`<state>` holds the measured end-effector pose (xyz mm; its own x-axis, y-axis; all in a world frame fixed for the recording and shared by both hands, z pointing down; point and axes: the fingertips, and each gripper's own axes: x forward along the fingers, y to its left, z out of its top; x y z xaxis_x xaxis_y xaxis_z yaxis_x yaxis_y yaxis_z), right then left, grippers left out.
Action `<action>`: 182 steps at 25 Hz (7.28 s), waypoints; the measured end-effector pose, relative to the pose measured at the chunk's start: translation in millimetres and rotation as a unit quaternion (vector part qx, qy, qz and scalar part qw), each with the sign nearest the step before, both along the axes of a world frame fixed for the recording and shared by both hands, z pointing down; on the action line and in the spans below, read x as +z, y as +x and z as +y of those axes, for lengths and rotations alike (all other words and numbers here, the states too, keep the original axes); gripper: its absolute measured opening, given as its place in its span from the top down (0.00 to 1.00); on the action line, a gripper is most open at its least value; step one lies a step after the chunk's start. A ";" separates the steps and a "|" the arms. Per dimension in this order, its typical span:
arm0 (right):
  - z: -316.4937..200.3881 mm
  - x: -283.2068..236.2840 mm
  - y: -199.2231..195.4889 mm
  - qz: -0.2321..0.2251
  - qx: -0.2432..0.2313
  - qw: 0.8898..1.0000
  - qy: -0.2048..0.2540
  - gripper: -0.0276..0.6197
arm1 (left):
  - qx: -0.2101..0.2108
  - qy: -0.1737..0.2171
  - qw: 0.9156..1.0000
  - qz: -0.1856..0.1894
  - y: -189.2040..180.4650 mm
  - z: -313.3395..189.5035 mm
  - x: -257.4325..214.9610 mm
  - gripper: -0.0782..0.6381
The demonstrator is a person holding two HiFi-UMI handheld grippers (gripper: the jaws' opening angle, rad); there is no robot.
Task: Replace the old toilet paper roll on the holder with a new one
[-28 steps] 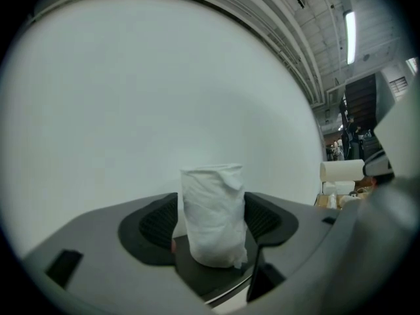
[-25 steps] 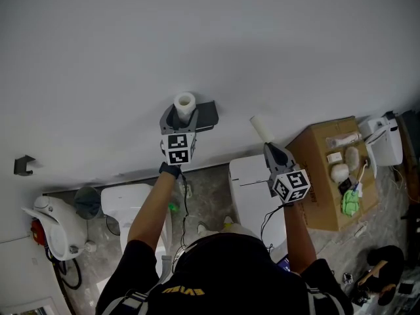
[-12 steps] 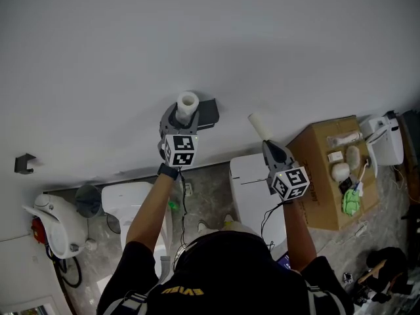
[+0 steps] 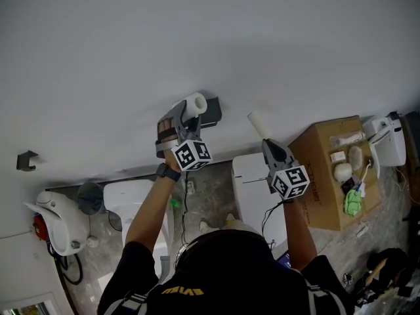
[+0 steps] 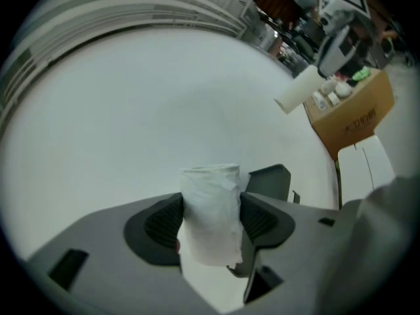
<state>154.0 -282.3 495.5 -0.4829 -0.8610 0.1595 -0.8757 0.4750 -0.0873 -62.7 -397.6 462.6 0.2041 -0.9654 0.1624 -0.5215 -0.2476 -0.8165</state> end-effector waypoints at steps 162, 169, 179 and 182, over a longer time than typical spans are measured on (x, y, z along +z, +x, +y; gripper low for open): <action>-17.3 11.5 -56.8 -0.003 -0.067 0.998 -0.011 0.96 | 0.025 0.017 0.989 -0.143 11.0 57.1 103.0 0.57; -15.9 3.8 -56.6 -0.003 -0.069 0.998 -0.004 0.96 | -0.006 0.022 0.999 0.048 -17.8 69.8 42.7 0.66; -14.3 -19.6 -49.8 -0.020 -0.069 0.997 0.020 0.96 | -0.017 0.012 0.967 0.254 -75.8 118.1 -16.5 0.76; -9.8 -26.3 -45.4 -0.020 -0.069 0.997 0.028 0.96 | -0.031 0.019 0.955 0.293 -95.9 134.2 -27.1 0.80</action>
<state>108.6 -292.1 469.1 -0.6031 -0.7924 0.0915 -0.7974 0.5965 -0.0911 -158.6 -263.4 435.5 0.1906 -0.9817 0.0024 -0.9048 -0.1767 -0.3876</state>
